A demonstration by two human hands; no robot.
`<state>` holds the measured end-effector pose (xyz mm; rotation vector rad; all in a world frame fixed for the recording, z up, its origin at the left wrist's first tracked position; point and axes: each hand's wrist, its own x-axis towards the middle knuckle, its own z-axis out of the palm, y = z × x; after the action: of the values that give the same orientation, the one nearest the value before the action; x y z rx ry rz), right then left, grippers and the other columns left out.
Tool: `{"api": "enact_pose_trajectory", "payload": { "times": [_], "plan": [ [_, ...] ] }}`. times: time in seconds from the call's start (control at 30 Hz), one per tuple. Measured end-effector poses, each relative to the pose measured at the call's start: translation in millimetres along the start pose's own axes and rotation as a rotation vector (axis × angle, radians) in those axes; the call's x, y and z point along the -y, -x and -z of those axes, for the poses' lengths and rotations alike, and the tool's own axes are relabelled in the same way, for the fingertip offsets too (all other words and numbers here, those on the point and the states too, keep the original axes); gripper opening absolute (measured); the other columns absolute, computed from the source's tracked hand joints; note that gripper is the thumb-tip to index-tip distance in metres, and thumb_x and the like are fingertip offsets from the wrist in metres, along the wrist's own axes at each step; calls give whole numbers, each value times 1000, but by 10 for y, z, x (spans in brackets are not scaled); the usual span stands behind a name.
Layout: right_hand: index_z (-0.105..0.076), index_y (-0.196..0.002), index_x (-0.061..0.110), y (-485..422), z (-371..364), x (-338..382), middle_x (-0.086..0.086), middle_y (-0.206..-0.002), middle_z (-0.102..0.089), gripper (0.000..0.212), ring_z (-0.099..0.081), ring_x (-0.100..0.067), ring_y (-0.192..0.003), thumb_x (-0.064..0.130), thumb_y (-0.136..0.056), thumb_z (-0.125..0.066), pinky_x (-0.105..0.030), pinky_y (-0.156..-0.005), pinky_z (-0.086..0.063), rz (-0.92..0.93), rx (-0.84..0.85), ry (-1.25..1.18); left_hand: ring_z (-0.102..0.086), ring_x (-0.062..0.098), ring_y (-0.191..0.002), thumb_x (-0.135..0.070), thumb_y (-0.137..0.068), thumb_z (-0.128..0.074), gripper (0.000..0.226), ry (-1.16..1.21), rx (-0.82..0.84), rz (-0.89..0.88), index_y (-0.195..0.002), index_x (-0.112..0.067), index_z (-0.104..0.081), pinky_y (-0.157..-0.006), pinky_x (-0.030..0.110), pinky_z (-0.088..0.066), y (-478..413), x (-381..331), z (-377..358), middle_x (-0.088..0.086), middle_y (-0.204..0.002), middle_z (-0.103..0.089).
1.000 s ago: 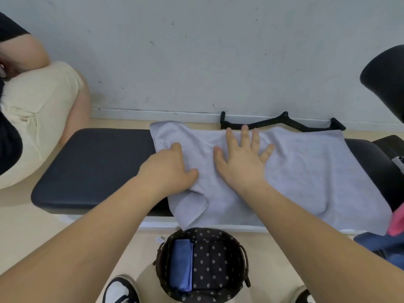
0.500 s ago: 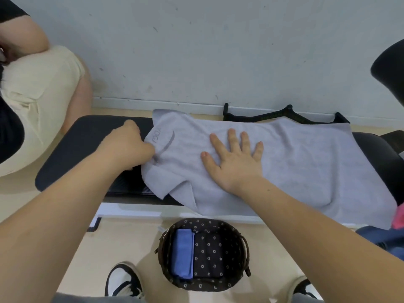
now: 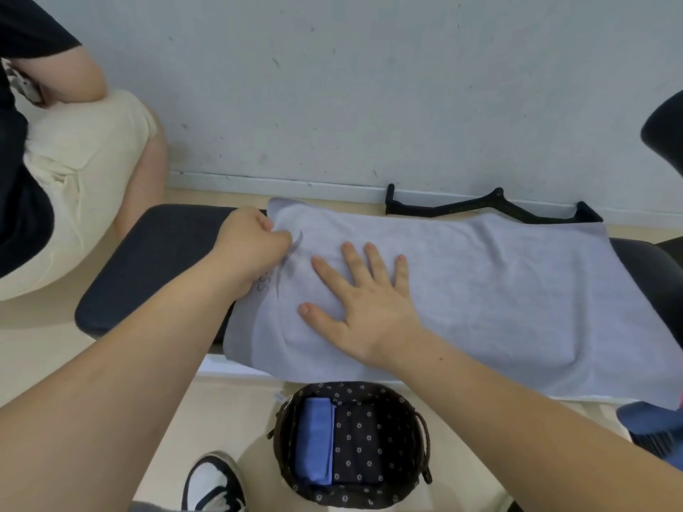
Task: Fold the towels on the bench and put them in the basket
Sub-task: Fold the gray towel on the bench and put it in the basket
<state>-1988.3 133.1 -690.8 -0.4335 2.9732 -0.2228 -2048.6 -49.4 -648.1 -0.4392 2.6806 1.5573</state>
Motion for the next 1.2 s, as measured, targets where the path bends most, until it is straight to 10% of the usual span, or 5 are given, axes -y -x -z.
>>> {"api": "enact_pose_trajectory", "payload": {
  "times": [0.43,0.67,0.77,0.93,1.2],
  "plan": [
    [3,-158,52,-27,61,-222,3,-172,13,80,19,-32,-156,86,-88,-10,-66,-118,16,-110,21,19,-53,22,-60,-68,-67,-64,66,-389,-90,123,-92,-8,-53,-52,29,-37,-107,255,473,3,-69,-50],
    [-43,-154,33,112,99,-184,-8,-167,-29,59,-20,-31,-156,55,-99,-35,-58,-125,-14,91,-266,-122,-70,28,-90,-32,-90,-75,29,141,114,219,-107,-9,-71,-80,40,-57,123,40,378,10,-101,-74],
    [-76,-112,20,164,281,-119,0,-118,-68,28,-62,-18,-113,35,-96,-58,-39,-99,-51,27,-418,-557,-74,30,-86,-23,-88,-74,26,223,204,171,-107,-7,-69,-81,44,-62,242,-145,204,19,-97,-74],
    [-60,-117,15,399,742,-333,-7,-106,-73,60,-74,-18,-89,33,-71,-94,-41,-78,-62,-171,247,-1243,-71,24,-81,-20,-88,-71,9,213,346,75,-88,-14,-63,-73,39,-60,509,-494,-450,8,-84,-71],
    [-61,-99,0,839,703,-939,-6,-82,-63,35,-63,-21,-75,16,-68,-58,-32,-61,-49,-369,-57,-1138,-65,24,-70,-23,-98,-66,13,397,560,72,-92,-14,-59,-45,26,-37,856,-962,-1242,15,-82,-73]
  ]
}}
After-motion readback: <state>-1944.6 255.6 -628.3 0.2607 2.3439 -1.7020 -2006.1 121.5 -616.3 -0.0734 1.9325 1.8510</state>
